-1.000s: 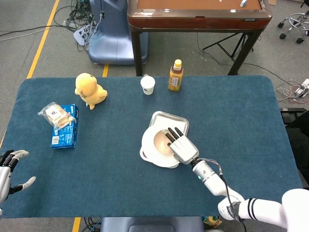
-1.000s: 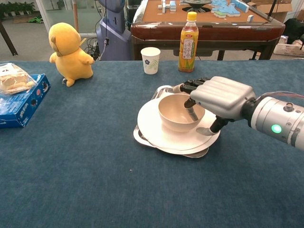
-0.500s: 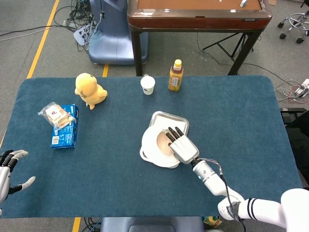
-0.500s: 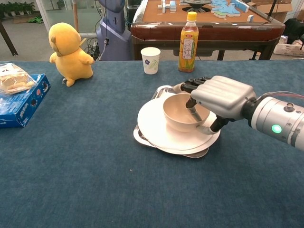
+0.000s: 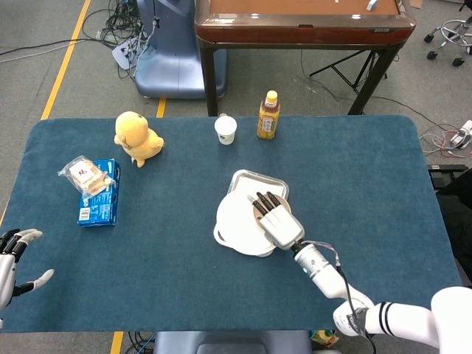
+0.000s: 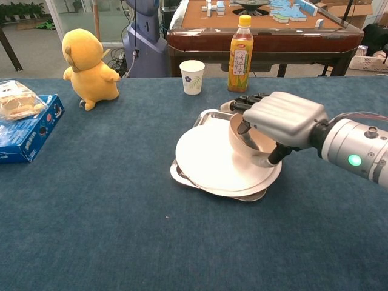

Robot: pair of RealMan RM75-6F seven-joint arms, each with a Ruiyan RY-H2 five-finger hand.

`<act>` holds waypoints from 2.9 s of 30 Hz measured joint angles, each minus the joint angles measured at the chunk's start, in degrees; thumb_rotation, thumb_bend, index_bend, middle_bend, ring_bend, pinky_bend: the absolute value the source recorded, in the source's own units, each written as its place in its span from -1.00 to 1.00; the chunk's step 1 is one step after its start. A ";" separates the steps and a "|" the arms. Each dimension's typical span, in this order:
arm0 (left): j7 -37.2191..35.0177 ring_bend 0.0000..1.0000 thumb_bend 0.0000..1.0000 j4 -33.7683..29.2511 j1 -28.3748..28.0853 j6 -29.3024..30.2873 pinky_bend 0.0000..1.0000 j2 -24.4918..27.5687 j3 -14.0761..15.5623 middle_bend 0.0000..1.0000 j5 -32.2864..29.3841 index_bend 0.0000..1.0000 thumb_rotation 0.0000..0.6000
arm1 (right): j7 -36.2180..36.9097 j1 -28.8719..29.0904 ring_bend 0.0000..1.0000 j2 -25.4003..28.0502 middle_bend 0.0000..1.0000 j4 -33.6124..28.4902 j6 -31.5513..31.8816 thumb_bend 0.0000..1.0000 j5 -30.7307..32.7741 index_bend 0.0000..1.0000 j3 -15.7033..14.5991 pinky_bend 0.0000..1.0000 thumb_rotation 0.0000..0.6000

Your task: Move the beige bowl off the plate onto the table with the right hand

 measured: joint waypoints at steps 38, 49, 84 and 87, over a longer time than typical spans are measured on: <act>2.52 -0.67 -0.78 -0.28 -0.47 -1.56 -0.28 -0.67 -0.17 -0.44 -1.40 -0.46 1.00 | 1.26 -6.19 -1.00 10.75 -0.84 -9.53 2.12 -0.20 1.25 0.33 -5.90 -0.79 1.00; 2.12 -0.67 -0.78 -0.27 -0.45 -1.54 -0.28 -0.50 -0.16 -0.44 -1.36 -0.45 1.00 | 1.54 -6.28 -1.00 9.51 -0.84 -7.84 -0.38 -0.48 2.99 0.12 -6.49 -0.79 1.00; 3.55 -0.66 -0.78 2.31 -1.70 -2.08 -0.28 -3.19 0.73 -0.39 1.64 -0.26 1.00 | 11.33 -28.30 -1.00 24.01 -0.81 -18.47 32.03 -0.79 -6.93 -0.20 -8.73 -0.79 1.00; 3.48 -0.64 -0.78 2.59 -1.83 -2.04 -0.28 -3.38 0.76 -0.39 1.85 -0.25 1.00 | 14.25 -29.65 -1.00 24.13 -0.80 -16.83 32.57 -0.79 -6.90 -0.20 -8.68 -0.79 1.00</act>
